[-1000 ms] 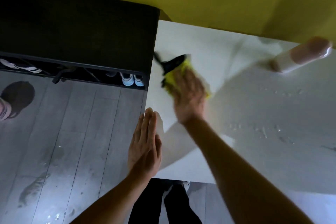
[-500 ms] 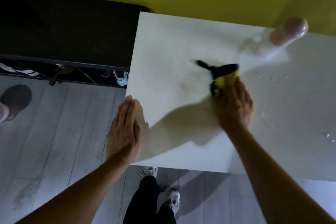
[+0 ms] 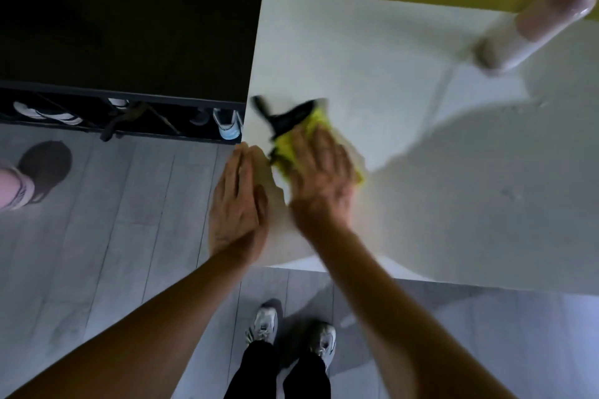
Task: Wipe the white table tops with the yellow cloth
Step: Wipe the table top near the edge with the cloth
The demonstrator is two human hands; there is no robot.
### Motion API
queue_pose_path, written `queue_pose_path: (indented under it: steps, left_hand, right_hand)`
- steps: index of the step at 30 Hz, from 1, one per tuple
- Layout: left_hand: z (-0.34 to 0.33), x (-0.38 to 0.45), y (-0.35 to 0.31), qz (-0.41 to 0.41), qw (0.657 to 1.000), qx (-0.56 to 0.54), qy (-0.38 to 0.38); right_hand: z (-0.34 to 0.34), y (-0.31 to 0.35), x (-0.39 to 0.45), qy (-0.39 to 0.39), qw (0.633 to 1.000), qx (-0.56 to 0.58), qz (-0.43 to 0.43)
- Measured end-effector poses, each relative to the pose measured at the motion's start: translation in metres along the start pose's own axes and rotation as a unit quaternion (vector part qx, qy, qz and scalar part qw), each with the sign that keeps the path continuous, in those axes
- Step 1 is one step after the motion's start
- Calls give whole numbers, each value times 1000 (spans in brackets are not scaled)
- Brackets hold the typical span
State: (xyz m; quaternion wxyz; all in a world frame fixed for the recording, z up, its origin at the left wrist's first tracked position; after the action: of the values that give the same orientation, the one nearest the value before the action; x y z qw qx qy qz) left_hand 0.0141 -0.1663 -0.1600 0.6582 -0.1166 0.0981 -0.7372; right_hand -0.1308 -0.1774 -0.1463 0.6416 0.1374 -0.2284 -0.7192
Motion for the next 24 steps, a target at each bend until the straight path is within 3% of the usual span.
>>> queue_pose_path:
  steps: [3, 7, 11, 15, 18, 21, 24]
  left_hand:
    - [0, -4, 5, 8, 1000, -3, -29]
    - [3, -4, 5, 43, 998, -44, -8]
    - [8, -5, 1, 47, 996, -72, -21]
    - [16, -8, 3, 41, 993, -104, -42]
    - [23, -30, 16, 54, 990, -126, -22]
    - [29, -67, 31, 32, 993, -109, 10]
    - [34, -88, 46, 56, 992, -114, 18]
  right_hand:
    - [-11, 33, -6, 39, 997, 41, 56]
    - [8, 3, -8, 64, 993, 12, 95]
    - [48, -70, -16, -60, 998, -24, -18]
    - [68, -99, -15, -91, 985, -9, -143]
    - [58, -79, -18, -111, 979, 4, -172]
    - [29, -21, -36, -102, 988, 3, -113]
    - [-12, 52, -69, -9, 999, 28, -40]
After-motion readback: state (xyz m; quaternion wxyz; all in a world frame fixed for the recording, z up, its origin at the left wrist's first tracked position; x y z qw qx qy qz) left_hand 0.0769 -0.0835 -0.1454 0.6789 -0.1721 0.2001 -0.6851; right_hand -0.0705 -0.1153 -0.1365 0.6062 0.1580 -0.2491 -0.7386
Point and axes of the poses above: each hand's wrist, its own x-axis towards the middle knuckle, its own z-axis out of the back of the hand, y = z × x, the point moved 4 cm from there along x, towards the middle knuckle, and after that the axes turned 11 degrees about x, right-handed, at the moved point
